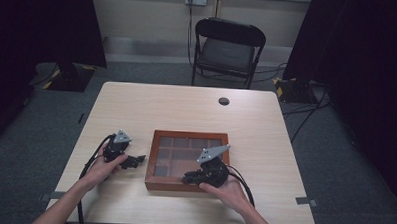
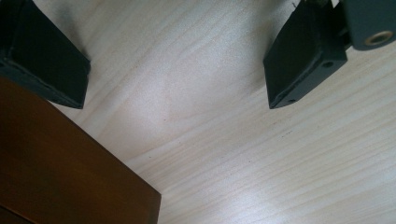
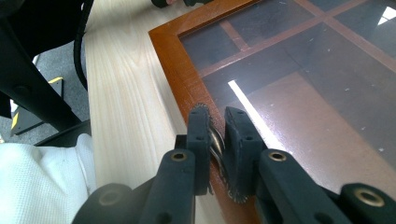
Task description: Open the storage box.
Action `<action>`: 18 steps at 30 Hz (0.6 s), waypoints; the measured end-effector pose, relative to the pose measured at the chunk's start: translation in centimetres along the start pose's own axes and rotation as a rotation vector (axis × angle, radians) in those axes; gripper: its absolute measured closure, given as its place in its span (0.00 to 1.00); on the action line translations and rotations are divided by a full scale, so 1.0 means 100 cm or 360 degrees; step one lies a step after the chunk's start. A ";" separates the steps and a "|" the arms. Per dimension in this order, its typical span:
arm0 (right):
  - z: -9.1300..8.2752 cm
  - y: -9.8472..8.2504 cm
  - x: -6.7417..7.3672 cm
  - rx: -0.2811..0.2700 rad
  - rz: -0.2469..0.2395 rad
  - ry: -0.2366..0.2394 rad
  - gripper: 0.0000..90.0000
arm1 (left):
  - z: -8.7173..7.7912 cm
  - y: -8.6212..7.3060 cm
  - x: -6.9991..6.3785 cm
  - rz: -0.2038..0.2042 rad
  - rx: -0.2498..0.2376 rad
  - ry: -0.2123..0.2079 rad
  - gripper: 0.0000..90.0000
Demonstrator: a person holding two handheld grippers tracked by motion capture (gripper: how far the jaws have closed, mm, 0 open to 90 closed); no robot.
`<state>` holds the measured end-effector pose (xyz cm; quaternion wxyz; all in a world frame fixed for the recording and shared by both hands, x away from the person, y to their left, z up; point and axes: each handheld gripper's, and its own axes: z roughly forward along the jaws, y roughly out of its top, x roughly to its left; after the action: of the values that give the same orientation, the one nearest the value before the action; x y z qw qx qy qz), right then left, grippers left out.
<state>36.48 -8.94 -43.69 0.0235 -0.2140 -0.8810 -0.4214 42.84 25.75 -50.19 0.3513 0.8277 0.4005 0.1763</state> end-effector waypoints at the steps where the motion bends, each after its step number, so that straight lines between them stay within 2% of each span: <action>1: 0.000 0.000 0.000 0.0000 0.0000 0.0000 0.90 | 0.000 0.000 0.000 0.0000 0.0000 0.0000 0.07; 18: -0.013 0.009 0.001 -0.0054 -0.0014 -0.0006 0.90 | 0.000 0.000 0.000 -0.0007 -0.0001 -0.0007 0.07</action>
<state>36.58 -9.41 -42.13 0.0162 -0.2112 -0.8747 -0.4358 42.84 25.74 -50.20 0.3529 0.8271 0.4014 0.1738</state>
